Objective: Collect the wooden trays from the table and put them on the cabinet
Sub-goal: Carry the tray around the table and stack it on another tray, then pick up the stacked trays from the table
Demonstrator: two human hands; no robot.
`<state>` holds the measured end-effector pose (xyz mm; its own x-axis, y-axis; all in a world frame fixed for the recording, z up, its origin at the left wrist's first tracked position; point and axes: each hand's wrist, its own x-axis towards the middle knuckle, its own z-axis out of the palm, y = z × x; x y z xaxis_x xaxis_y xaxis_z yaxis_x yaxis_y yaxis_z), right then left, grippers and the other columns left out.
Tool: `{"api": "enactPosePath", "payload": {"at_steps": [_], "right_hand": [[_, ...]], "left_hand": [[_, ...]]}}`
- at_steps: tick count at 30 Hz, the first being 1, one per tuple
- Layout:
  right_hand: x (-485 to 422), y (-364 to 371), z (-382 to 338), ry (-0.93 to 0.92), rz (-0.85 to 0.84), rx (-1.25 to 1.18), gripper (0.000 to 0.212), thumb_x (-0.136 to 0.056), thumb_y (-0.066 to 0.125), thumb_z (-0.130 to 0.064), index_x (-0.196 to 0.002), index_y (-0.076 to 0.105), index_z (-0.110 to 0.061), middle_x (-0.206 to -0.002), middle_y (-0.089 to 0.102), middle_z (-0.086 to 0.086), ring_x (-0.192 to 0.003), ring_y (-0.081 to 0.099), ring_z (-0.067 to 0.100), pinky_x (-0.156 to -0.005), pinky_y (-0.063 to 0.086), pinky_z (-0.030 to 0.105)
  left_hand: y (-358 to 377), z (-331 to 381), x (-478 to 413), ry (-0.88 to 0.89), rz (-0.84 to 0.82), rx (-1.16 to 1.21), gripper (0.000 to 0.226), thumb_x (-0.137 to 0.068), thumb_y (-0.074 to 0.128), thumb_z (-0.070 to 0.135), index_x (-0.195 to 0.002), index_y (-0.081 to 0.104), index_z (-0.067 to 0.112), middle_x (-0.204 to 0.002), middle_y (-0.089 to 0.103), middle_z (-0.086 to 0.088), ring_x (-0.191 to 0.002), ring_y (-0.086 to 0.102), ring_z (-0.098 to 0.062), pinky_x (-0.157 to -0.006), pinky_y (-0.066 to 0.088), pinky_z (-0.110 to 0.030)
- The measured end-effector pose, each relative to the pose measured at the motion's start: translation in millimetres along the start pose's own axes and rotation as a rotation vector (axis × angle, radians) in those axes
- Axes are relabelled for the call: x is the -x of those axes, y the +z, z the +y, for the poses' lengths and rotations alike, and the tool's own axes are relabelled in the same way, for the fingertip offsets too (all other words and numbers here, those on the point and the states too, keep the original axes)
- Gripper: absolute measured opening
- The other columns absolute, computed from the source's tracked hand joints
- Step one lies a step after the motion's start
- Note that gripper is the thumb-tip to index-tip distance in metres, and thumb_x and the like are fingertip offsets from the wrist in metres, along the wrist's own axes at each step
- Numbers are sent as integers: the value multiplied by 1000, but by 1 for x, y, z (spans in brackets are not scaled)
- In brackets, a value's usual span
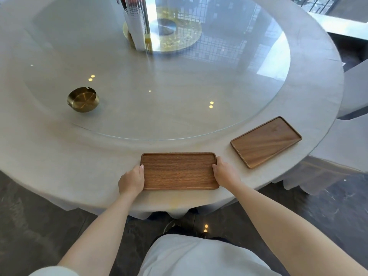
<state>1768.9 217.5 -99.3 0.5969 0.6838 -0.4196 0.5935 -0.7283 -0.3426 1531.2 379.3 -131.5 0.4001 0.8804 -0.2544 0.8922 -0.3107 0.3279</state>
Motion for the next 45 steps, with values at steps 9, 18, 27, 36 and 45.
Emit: {"api": "enactPosePath", "payload": {"at_steps": [9,18,27,36,45], "right_hand": [[-1,-9,14,73,61,-43,46,-97,28,-31,-138,25,-11,-104,65,17,-93,60,35,-74,45,40],[-34,-69,54,100,244,-143,40,-97,29,-36,-130,34,-13,-132,49,11,-106,55,38,-79,39,40],[-86,-156,169,110,314,-154,46,-97,28,-34,-135,30,-9,-138,38,12,-112,52,33,-83,42,40],[-114,-172,228,133,165,-214,51,-97,30,-33,-139,27,-4,-145,36,14,-132,31,31,-102,33,43],[-124,-173,239,244,101,-233,43,-97,29,-35,-109,50,0,-112,58,21,-103,52,35,-82,43,41]], "left_hand": [[-18,1,-23,-56,141,146,37,-97,32,29,-73,48,4,-85,64,-26,-75,56,-41,-62,35,-35],[-15,124,-47,199,176,209,30,-96,38,27,-90,52,0,-87,66,-25,-79,61,-43,-60,36,-36],[57,263,-16,176,7,190,27,-96,36,35,-81,42,14,-88,68,-19,-83,62,-38,-62,33,-33],[99,310,8,-89,-98,43,51,-95,24,47,-101,56,8,-103,67,-14,-98,61,-33,-75,44,-35],[101,322,11,-210,-121,33,52,-95,25,48,-100,57,8,-104,66,-12,-97,61,-31,-75,45,-34]]}}
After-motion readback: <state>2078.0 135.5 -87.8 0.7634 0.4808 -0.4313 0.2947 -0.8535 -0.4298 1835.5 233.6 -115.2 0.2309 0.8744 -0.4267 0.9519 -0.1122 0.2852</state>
